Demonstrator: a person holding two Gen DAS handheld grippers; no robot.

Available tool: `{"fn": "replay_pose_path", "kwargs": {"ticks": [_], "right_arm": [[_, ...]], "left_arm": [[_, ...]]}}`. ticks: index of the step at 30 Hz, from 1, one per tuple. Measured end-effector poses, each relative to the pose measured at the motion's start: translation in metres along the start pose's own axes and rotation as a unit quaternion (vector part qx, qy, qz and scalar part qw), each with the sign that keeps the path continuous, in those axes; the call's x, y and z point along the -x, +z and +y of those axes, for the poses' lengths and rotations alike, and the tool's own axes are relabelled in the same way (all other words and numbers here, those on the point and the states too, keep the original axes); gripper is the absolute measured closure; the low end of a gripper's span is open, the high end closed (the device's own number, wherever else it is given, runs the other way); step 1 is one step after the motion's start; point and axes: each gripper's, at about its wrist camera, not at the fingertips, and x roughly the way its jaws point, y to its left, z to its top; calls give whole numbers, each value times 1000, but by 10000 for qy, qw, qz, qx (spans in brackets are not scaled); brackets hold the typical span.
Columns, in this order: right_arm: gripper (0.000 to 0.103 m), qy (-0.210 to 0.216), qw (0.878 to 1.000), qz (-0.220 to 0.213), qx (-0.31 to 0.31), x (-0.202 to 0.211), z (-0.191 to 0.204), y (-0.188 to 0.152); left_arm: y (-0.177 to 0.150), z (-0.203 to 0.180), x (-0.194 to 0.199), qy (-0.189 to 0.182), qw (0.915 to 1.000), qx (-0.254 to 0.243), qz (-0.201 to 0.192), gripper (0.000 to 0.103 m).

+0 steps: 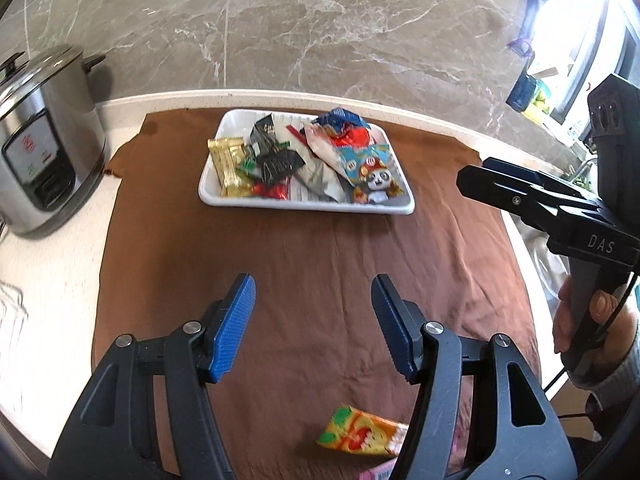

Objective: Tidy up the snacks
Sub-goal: 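Move both open tools back toward the last snacks on the cloth, then grasp the pink packet with the right tool, lifting it off the cloth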

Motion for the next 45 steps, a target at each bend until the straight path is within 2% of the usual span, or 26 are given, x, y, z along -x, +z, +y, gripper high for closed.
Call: {"fn": "replay_pose_path", "kwargs": {"ticks": [9, 22, 34, 45], "right_arm": [[13, 232, 9994, 147, 186, 14, 19, -26], [13, 498, 9954, 538, 618, 28, 47, -72], [13, 552, 9923, 816, 756, 36, 50, -102], [13, 635, 9884, 1122, 798, 35, 50, -131]], "left_arm": [[-43, -10, 21, 33, 9998, 156, 86, 44], [-87, -15, 34, -17, 9986, 439, 300, 44], [-121, -19, 17, -91, 9926, 917, 785, 44], [-136, -20, -13, -121, 9846, 1285, 1182, 44]]}}
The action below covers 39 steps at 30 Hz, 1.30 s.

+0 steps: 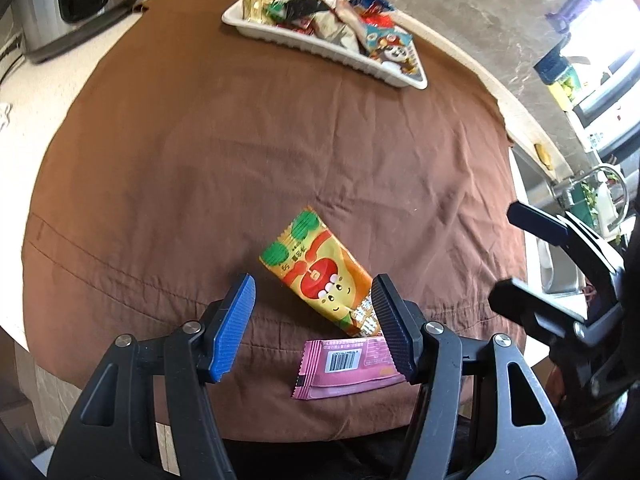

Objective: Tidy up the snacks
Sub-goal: 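Grasp the pink packet with the right tool, lifting it off the cloth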

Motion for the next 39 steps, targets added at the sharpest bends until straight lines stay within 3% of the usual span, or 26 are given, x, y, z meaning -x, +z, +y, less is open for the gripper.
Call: {"fn": "replay_pose_path", "kwargs": {"ticks": [9, 23, 33, 39], "right_arm": [[13, -16, 9999, 144, -19, -4, -2, -9], [13, -117, 9987, 483, 142, -11, -15, -31], [12, -10, 9973, 644, 343, -23, -2, -37], [8, 66, 9971, 667, 358, -28, 0, -36]], "left_arm": [[7, -10, -34, -89, 9993, 241, 256, 44], [23, -43, -63, 237, 9972, -677, 224, 45], [42, -70, -83, 201, 9887, -1480, 144, 61], [64, -87, -97, 177, 9844, -1747, 100, 61]]}}
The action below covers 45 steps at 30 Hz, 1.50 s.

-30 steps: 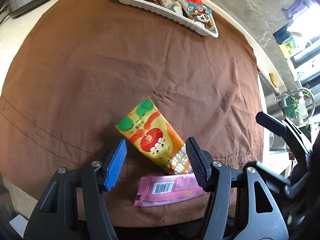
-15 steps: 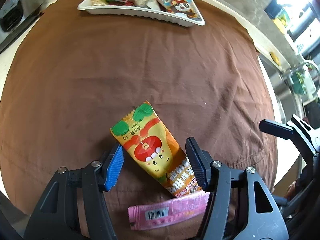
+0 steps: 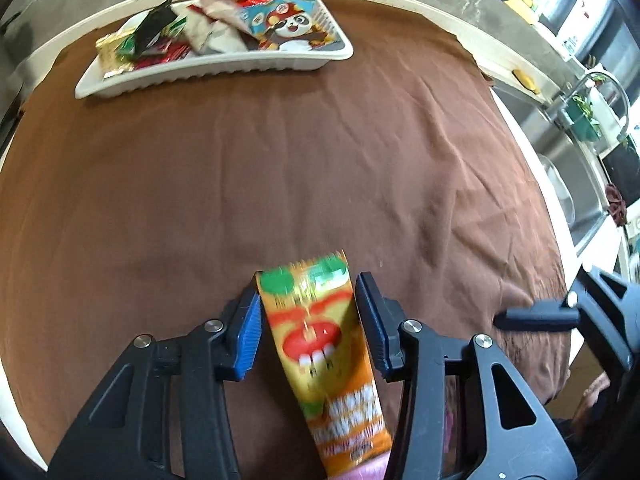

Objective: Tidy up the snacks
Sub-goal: 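Grasp the pink packet with the right tool, lifting it off the cloth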

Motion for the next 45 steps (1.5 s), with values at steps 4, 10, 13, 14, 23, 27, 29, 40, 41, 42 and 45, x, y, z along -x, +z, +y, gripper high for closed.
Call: {"fn": "replay_pose_path", "kwargs": {"ticks": [4, 10, 13, 14, 23, 27, 29, 40, 41, 42, 45], "right_arm": [[8, 109, 9997, 35, 209, -4, 9, -1], [8, 137, 9949, 274, 957, -23, 34, -6], [8, -49, 9888, 429, 1430, -35, 46, -11], [8, -94, 9863, 480, 1577, -38, 51, -13], [48, -74, 9803, 421, 1928, -31, 57, -22], [54, -90, 9825, 444, 1806, -28, 45, -20], [54, -94, 9835, 444, 1749, -27, 40, -20], [54, -155, 9831, 571, 1731, -14, 30, -40], [54, -186, 9831, 586, 1725, -12, 28, -42], [54, -203, 9831, 608, 1717, -13, 25, -42], [54, -307, 9829, 691, 1677, -10, 19, -47]], "left_arm": [[6, 1, 5, -83, 10000, -16, 17, 61], [-4, 5, 14, -87, 9999, -27, 91, 60], [-10, 12, 17, -84, 9999, 89, 75, 60], [-11, 14, 17, -80, 9999, 120, 68, 59], [-29, 30, 30, -47, 9995, 309, 86, 53], [-39, 39, 35, -90, 9985, 526, 148, 51], [-44, 39, 37, -101, 9983, 542, 186, 50], [-55, 20, 28, -143, 9981, 463, 376, 47], [-54, 18, 27, -148, 9982, 450, 381, 46], [-54, 16, 26, -148, 9982, 436, 385, 44], [-53, 13, 25, -78, 9985, 369, 387, 44]]}}
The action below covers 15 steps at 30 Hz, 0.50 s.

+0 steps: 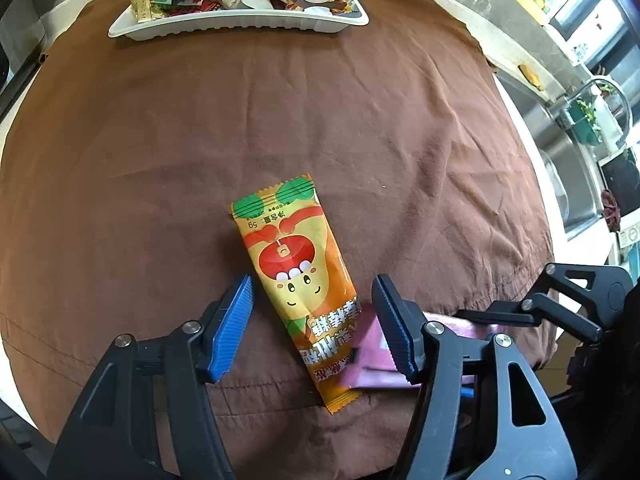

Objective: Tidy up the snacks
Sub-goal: 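Grasp the pink packet with the right tool, lifting it off the cloth, then grasp the orange fruit stick with the left tool while the right tool holds the pink packet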

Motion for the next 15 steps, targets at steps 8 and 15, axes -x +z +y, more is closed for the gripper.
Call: {"fn": "replay_pose_path", "kwargs": {"ticks": [8, 15], "right_arm": [[54, -173, 9988, 92, -453, 3, -25, -9], [42, -283, 9981, 20, -553, -4, -34, 6]], "left_arm": [[2, -9, -4, 206, 9993, -297, -47, 44], [-1, -11, -5, 298, 9983, -478, -115, 49]]}}
